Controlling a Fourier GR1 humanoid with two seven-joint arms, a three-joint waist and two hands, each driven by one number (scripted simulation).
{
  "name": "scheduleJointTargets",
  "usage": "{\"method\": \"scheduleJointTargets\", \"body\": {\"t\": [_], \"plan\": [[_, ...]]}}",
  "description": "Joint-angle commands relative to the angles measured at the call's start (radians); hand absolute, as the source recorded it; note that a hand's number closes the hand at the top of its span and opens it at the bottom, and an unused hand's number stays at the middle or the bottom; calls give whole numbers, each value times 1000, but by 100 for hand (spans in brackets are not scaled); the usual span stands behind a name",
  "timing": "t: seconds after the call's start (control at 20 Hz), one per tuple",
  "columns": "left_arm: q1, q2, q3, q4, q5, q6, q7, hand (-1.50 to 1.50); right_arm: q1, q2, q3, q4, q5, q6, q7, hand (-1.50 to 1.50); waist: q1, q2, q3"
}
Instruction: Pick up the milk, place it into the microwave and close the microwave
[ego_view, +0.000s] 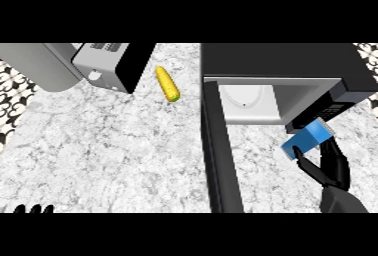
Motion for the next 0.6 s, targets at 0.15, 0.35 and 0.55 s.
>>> {"method": "scheduleJointTargets", "body": {"t": [0.15, 0.35, 0.55], "plan": [[77, 36, 40, -4, 47, -41, -64, -150, -23, 1, -16, -37, -51, 126, -41, 150, 9, -10, -2], [30, 4, 4, -54, 14, 7, 16, -150, -25, 40, 18, -47, -43, 175, -36, 150, 2, -6, 0], [-7, -6, 16, 43, 12, -4, -38, -150, -15, 61, 86, -96, -21, 266, 8, 150, -7, -8, -2]]}}
